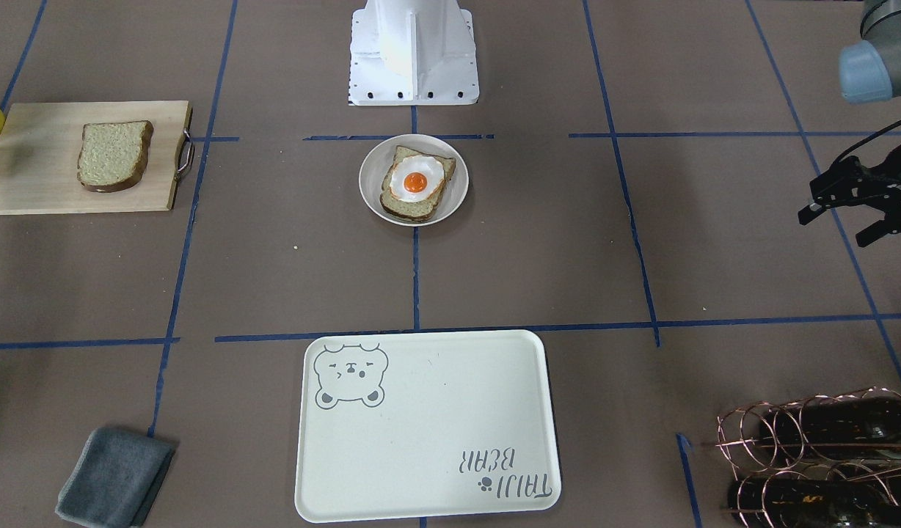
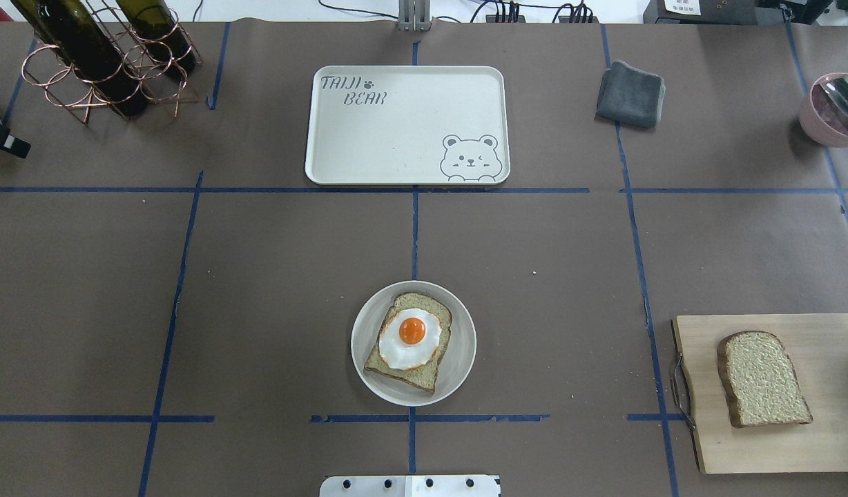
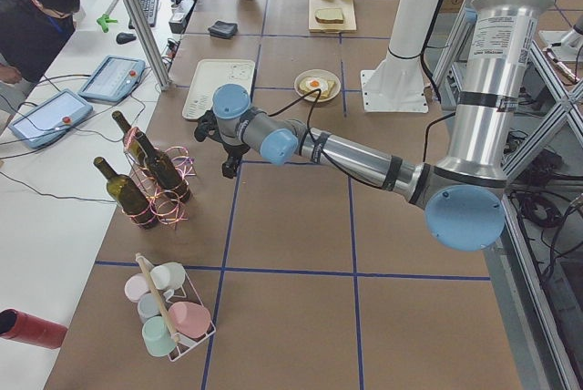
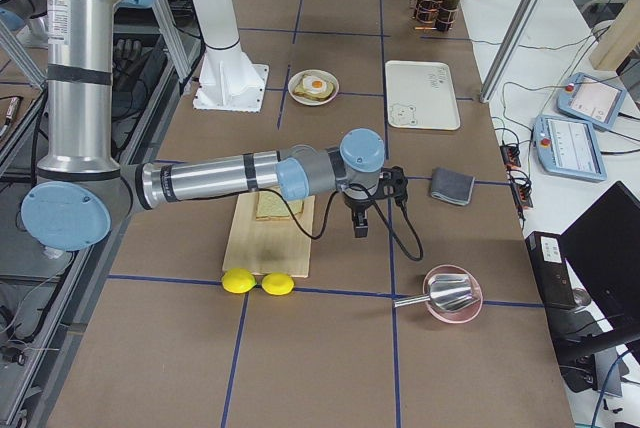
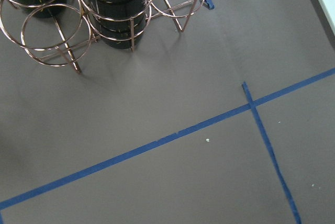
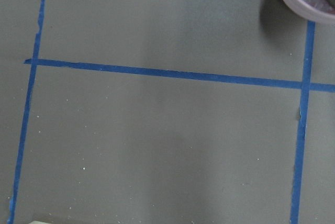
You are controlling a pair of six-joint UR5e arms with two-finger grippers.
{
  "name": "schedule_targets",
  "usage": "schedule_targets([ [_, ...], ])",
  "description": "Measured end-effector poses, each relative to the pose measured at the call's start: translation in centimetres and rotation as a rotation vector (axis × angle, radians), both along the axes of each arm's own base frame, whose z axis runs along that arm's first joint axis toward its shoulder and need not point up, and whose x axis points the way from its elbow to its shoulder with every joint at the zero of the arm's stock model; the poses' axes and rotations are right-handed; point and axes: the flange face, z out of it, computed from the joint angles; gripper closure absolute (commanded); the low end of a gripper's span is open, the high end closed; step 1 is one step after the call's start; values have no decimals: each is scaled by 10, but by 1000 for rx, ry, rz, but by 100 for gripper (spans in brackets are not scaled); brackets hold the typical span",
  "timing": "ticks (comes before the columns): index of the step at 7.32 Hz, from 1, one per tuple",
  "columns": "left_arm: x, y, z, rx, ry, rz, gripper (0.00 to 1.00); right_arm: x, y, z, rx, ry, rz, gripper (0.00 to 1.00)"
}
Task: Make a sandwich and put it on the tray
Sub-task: 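Lower the right gripper to the board bread while the left arm advances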
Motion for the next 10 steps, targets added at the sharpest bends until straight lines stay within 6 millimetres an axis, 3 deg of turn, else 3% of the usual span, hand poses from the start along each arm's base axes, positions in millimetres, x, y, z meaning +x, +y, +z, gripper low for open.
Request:
schedule_targets([
  [3,54,10,-58,-119,46,-74,0,-38,60,18,-32,-45,64,0],
  [6,115,27,-93,-212,124,-99,0,-71,91,3,-92,-60,47,1],
  [8,155,34,-120,-254,146,-124,0,-95,123,11,-77,-43,46,1],
  [10,175,39,-133,-273,158,-126,0,-122,152,21,-65,-34,47,3],
])
